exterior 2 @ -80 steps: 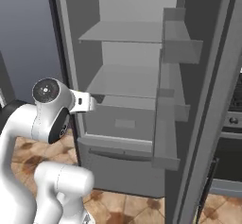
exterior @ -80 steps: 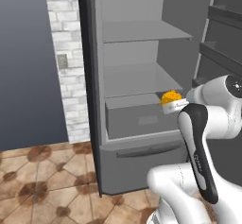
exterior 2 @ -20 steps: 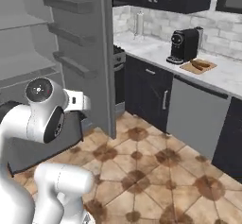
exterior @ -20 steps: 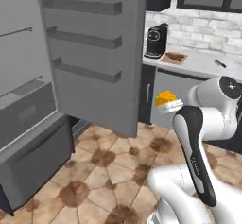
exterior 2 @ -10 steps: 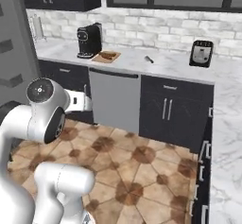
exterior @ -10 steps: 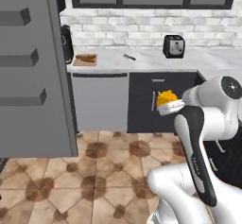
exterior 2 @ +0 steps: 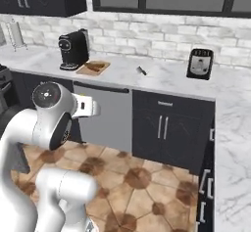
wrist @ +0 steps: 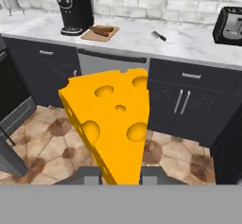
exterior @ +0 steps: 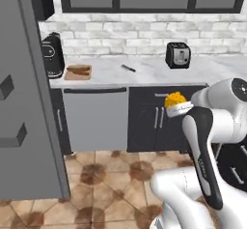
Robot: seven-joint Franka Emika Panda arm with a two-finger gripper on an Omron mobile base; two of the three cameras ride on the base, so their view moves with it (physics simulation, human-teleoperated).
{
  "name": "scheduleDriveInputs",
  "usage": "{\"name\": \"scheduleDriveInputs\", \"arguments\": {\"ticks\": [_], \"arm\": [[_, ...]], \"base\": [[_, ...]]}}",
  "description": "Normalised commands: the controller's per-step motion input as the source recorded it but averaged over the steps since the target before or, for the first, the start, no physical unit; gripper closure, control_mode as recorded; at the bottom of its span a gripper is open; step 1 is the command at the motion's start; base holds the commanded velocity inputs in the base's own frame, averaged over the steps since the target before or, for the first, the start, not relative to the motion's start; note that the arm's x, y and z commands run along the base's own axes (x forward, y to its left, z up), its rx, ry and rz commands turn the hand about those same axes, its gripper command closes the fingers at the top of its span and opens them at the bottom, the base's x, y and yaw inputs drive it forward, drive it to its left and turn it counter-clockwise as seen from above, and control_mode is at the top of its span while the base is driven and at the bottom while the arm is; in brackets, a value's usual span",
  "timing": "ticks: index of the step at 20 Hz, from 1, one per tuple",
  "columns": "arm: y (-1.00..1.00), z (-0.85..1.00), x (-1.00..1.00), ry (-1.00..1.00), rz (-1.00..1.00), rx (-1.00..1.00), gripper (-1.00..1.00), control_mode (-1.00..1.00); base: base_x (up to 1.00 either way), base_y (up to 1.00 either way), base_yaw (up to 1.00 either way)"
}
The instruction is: Retrieve the sausage and cheese from the fridge and place them on the cutting board on the counter.
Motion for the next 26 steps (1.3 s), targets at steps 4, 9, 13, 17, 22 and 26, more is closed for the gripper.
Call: {"name": "scheduleDriveInputs", "arguments": {"ticks": [4,9,13,17,22,26], "arm": [[0.0,0.0,0.0,0.0,0.0,0.0,1.0,1.0],[0.0,0.0,0.0,0.0,0.0,0.0,1.0,1.0],[0.0,0.0,0.0,0.0,0.0,0.0,1.0,1.0],[0.0,0.0,0.0,0.0,0.0,0.0,1.0,1.0],[0.0,0.0,0.0,0.0,0.0,0.0,1.0,1.0],[0.0,0.0,0.0,0.0,0.0,0.0,1.0,1.0]], "base": [[0.93,0.01,0.13],[0.87,0.01,0.2],[0.75,0.01,0.33],[0.7,0.12,0.3],[0.69,0.41,0.11],[0.55,0.73,0.0]]}}
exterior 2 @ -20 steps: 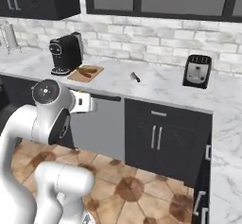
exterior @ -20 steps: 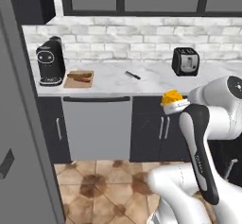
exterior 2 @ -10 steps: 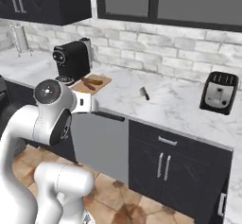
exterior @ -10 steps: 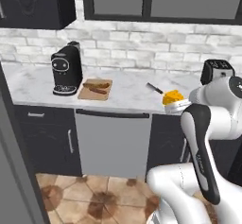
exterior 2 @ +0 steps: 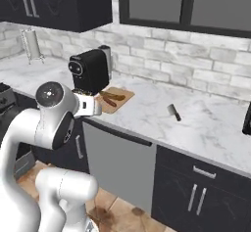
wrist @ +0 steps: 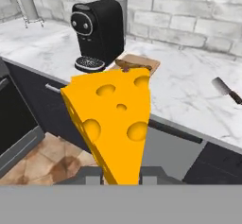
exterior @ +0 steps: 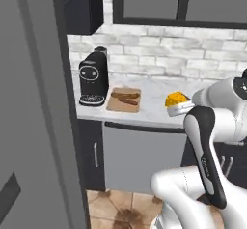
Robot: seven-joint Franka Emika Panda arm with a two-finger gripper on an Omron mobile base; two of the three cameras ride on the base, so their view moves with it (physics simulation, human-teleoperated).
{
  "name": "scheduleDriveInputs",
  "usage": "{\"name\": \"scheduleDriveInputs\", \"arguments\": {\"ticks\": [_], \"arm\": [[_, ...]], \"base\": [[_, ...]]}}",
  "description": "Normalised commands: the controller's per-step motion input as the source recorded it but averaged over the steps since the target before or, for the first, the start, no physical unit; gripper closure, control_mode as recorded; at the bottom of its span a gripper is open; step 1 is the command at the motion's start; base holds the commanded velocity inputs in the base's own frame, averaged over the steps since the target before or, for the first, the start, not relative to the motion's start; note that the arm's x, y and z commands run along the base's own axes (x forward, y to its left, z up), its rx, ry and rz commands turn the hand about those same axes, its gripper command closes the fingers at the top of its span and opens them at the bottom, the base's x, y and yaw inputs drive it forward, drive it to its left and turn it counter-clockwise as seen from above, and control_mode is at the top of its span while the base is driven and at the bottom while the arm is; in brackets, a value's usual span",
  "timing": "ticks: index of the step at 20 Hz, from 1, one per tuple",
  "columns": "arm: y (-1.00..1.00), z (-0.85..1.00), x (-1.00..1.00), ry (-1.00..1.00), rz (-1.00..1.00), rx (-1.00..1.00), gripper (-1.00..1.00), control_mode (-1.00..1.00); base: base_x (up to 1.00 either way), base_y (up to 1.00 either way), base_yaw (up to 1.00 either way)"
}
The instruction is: Retrieve the sausage and cheese from the fridge and place them on the cutting board on the counter.
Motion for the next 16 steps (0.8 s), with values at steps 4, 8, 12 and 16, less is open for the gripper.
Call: {"name": "scheduleDriveInputs", "arguments": {"ticks": [4,8,12,16], "arm": [[0.0,0.0,0.0,0.0,0.0,0.0,1.0,1.0],[0.0,0.0,0.0,0.0,0.0,0.0,1.0,1.0],[0.0,0.0,0.0,0.0,0.0,0.0,1.0,1.0],[0.0,0.0,0.0,0.0,0.0,0.0,1.0,1.0]], "base": [[0.32,0.83,0.0],[0.59,0.49,-0.03],[0.53,-0.21,-0.03],[0.34,-0.25,0.0]]}}
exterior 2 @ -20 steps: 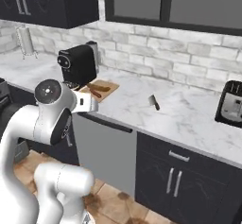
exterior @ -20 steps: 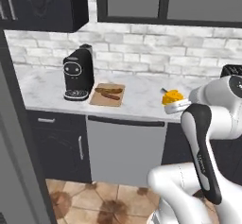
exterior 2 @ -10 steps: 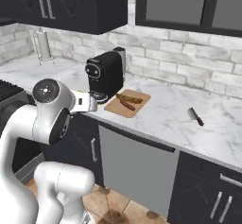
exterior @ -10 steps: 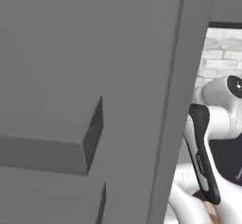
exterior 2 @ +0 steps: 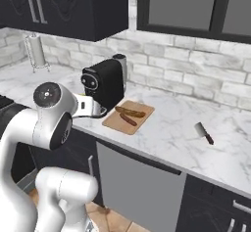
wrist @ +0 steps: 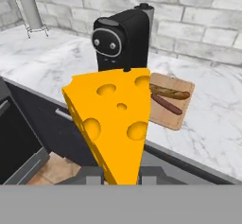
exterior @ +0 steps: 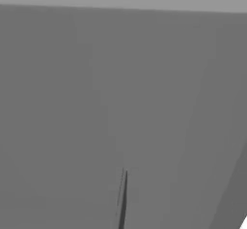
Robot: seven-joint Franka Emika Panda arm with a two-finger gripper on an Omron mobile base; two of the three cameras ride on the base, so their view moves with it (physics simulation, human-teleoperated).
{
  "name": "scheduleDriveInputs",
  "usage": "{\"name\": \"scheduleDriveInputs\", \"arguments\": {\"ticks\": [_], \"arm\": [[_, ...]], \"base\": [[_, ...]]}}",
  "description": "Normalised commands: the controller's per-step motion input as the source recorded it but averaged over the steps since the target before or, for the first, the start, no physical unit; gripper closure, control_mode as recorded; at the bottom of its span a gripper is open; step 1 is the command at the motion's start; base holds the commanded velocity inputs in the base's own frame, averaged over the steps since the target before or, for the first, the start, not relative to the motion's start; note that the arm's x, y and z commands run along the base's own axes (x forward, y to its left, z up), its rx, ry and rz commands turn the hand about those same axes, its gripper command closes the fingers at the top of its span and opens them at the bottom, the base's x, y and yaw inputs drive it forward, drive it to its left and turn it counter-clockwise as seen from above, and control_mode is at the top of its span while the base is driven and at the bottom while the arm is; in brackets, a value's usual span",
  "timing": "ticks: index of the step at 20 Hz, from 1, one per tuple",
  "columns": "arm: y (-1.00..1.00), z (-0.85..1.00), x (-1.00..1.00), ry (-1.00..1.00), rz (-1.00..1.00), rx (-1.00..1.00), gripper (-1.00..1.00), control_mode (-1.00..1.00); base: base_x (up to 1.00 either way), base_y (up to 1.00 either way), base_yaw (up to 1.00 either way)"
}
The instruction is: Retrieve the sausage and cheese from the fridge and place them on the cutting board on the counter.
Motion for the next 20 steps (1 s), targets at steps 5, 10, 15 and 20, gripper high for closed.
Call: {"name": "scheduleDriveInputs", "arguments": {"ticks": [5,10,15,20], "arm": [[0.0,0.0,0.0,0.0,0.0,0.0,1.0,1.0],[0.0,0.0,0.0,0.0,0.0,0.0,1.0,1.0],[0.0,0.0,0.0,0.0,0.0,0.0,1.0,1.0],[0.0,0.0,0.0,0.0,0.0,0.0,1.0,1.0]], "base": [[0.31,-0.22,0.0],[0.51,-0.21,-0.01],[0.57,-0.3,-0.09],[0.35,-0.07,-0.02]]}}
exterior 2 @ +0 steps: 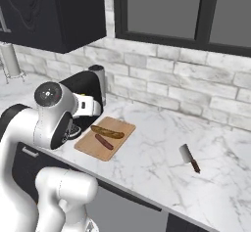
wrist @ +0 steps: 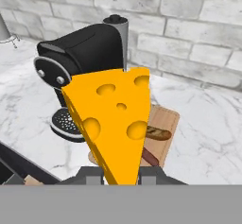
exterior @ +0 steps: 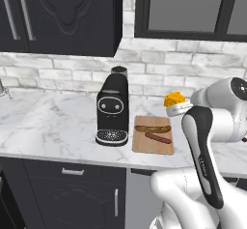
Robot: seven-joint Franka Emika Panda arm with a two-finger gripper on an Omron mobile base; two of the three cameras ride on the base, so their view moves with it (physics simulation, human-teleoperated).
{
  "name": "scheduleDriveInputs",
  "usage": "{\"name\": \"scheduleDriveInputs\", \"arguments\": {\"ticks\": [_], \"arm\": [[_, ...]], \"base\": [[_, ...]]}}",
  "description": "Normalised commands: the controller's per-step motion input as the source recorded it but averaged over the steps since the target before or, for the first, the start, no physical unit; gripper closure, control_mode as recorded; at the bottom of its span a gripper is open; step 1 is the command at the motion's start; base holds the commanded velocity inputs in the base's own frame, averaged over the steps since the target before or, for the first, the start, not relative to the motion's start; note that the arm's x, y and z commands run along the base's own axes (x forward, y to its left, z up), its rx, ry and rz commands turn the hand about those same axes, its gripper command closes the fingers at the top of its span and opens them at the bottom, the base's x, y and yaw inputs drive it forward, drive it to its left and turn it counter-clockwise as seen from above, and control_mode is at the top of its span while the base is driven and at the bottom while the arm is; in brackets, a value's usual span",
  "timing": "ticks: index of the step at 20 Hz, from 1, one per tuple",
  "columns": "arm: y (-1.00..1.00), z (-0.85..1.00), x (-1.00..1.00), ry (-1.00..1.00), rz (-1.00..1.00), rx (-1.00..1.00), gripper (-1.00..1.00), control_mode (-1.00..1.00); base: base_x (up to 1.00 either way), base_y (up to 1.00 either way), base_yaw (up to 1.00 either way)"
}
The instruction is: Retrieve the sausage and cheese from the fridge and place them on the cutting board on the counter.
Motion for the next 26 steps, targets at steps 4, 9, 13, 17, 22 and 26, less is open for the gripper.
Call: {"name": "scheduleDriveInputs", "arguments": {"ticks": [4,9,13,17,22,26], "arm": [[0.0,0.0,0.0,0.0,0.0,0.0,1.0,1.0],[0.0,0.0,0.0,0.0,0.0,0.0,1.0,1.0],[0.0,0.0,0.0,0.0,0.0,0.0,1.0,1.0],[0.0,0.0,0.0,0.0,0.0,0.0,1.0,1.0],[0.0,0.0,0.0,0.0,0.0,0.0,1.0,-1.0],[0.0,0.0,0.0,0.0,0.0,0.0,1.0,-1.0]], "base": [[0.01,0.06,0.02],[0.0,0.0,0.0],[0.0,0.0,0.0],[0.0,0.0,0.0],[0.0,0.0,0.0],[0.0,0.0,0.0]]}}
